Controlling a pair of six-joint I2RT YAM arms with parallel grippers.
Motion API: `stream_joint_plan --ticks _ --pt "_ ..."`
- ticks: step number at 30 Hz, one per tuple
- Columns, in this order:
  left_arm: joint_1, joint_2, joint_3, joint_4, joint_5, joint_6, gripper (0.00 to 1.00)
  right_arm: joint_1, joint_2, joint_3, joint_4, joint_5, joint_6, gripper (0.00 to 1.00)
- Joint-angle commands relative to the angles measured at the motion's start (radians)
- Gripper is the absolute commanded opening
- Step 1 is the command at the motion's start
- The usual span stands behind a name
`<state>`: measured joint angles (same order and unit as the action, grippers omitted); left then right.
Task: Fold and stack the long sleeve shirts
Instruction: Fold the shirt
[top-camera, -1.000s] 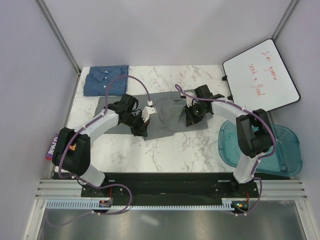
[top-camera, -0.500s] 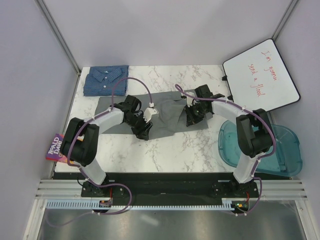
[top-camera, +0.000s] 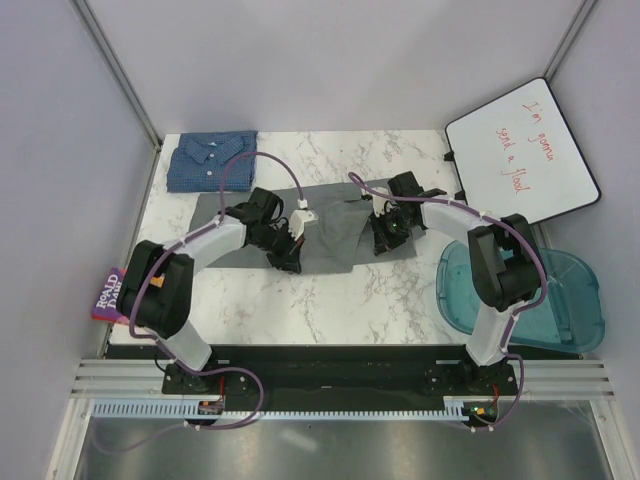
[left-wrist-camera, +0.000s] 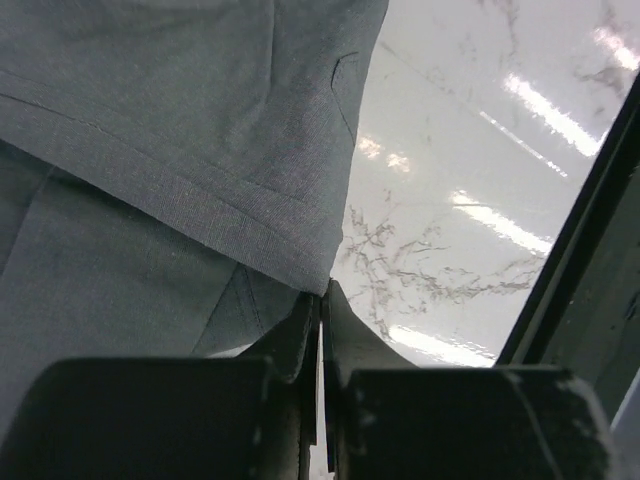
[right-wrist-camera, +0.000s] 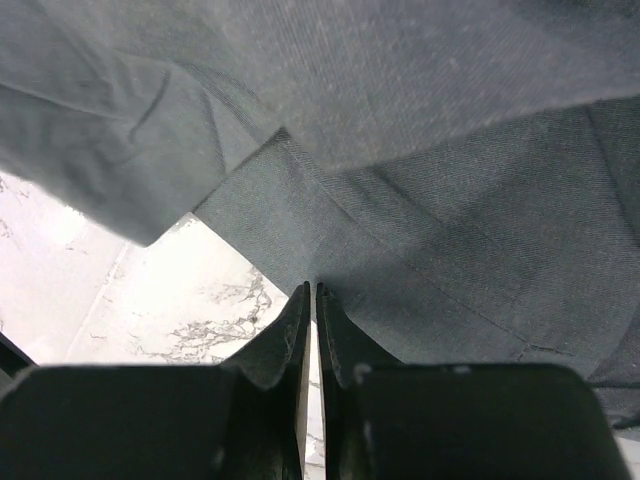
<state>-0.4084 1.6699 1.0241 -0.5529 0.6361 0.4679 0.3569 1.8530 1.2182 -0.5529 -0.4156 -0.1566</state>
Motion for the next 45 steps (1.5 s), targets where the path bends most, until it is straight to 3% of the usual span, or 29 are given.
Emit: stream_joint_plan --ticks 1,9,15,17,20,21,25,30,36,45 --pt "0.0 -0.133 0.117 -0.041 0.074 -0.095 0.02 -0.003 -0.026 0.018 0.019 0.012 -0.012 0.11" --pt "0.039 -0.047 0.395 -0.201 0.16 -0.106 0.02 -0.004 -0.034 0.038 0.031 0.024 -0.012 0.11" --pt "0.063 0.048 0.458 -0.131 0.004 -0.06 0.03 -0.006 -0.041 0.046 0.036 0.058 -0.021 0.11" --pt "0.098 0.088 0.479 -0.127 -0.03 -0.043 0.07 -0.007 -0.038 0.053 0.038 0.069 -0.021 0.11" --pt "0.175 0.155 0.499 -0.12 -0.059 -0.052 0.27 -0.009 -0.035 0.061 0.044 0.087 -0.018 0.11" --pt "0.207 0.163 0.492 -0.12 -0.084 -0.051 0.39 -0.009 -0.035 0.061 0.05 0.099 -0.018 0.11" --pt "0.267 0.113 0.377 -0.102 -0.099 -0.009 0.52 -0.007 -0.023 0.035 0.1 0.13 -0.032 0.13" --pt "0.295 0.036 0.165 -0.036 -0.226 0.021 0.52 -0.009 0.038 0.026 0.107 0.15 -0.029 0.13" --pt "0.324 0.057 0.036 -0.018 -0.318 0.049 0.49 -0.009 0.025 -0.029 0.102 0.163 -0.034 0.12" --pt "0.324 0.027 -0.09 -0.048 -0.311 0.087 0.45 -0.009 -0.03 -0.114 0.058 0.16 -0.072 0.11"
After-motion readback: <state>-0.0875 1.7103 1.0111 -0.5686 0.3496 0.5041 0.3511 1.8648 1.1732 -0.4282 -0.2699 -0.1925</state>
